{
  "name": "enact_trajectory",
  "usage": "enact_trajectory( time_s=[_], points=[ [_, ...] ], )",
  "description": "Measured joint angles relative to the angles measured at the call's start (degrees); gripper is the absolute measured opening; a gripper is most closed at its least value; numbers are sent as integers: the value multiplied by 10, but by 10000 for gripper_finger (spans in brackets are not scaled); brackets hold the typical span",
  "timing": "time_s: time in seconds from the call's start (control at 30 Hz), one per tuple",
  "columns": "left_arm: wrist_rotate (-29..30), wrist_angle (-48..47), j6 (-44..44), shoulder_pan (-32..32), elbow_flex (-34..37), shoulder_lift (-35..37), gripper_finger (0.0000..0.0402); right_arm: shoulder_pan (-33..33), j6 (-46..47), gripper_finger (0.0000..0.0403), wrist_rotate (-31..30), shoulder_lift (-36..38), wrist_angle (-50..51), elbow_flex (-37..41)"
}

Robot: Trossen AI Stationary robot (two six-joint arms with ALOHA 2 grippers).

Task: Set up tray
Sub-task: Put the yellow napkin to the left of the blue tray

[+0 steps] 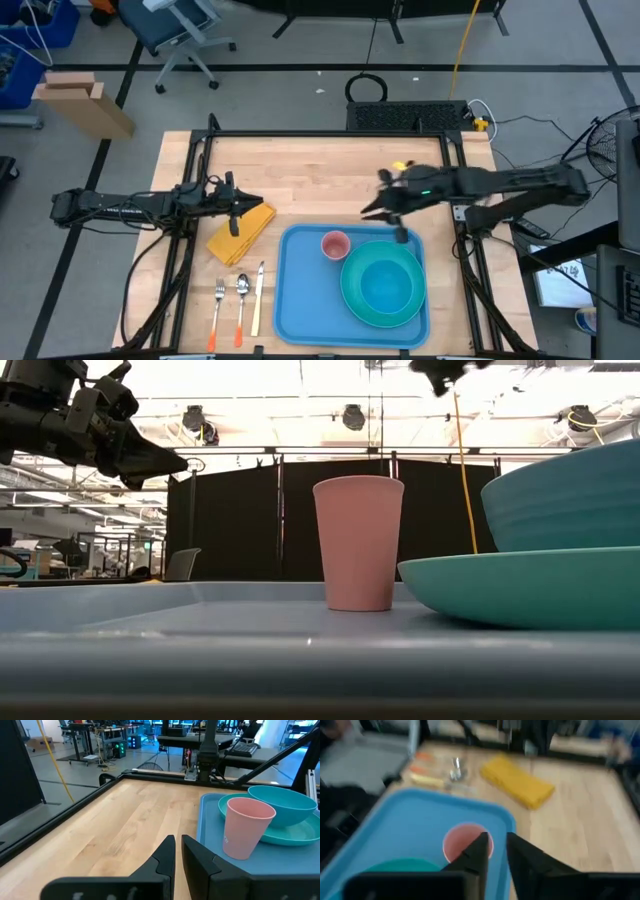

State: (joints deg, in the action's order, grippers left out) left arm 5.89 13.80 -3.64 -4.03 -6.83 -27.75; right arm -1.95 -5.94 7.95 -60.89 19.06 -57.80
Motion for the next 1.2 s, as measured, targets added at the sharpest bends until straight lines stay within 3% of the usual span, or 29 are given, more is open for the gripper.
enact_trajectory(
  time_s=[0.1,0.2,0.53,0.73,0.97,1.2],
  points=[
    [0,0,0,0,0,0,35,23,7,8,40,103,-73,96],
    [0,0,0,0,0,0,35,51,14,8,72,195,-112,177],
    [1,2,0,0,0,0,35,166,114,1,56,397,-184,361],
    [17,4,-12,0,0,0,35,183,92,1,58,436,-271,446],
    [147,-29,-111,-9,0,-4,35,215,72,0,58,438,-327,499],
    [137,-160,-184,-82,-48,-64,36,219,72,0,58,438,-334,510]
  ],
)
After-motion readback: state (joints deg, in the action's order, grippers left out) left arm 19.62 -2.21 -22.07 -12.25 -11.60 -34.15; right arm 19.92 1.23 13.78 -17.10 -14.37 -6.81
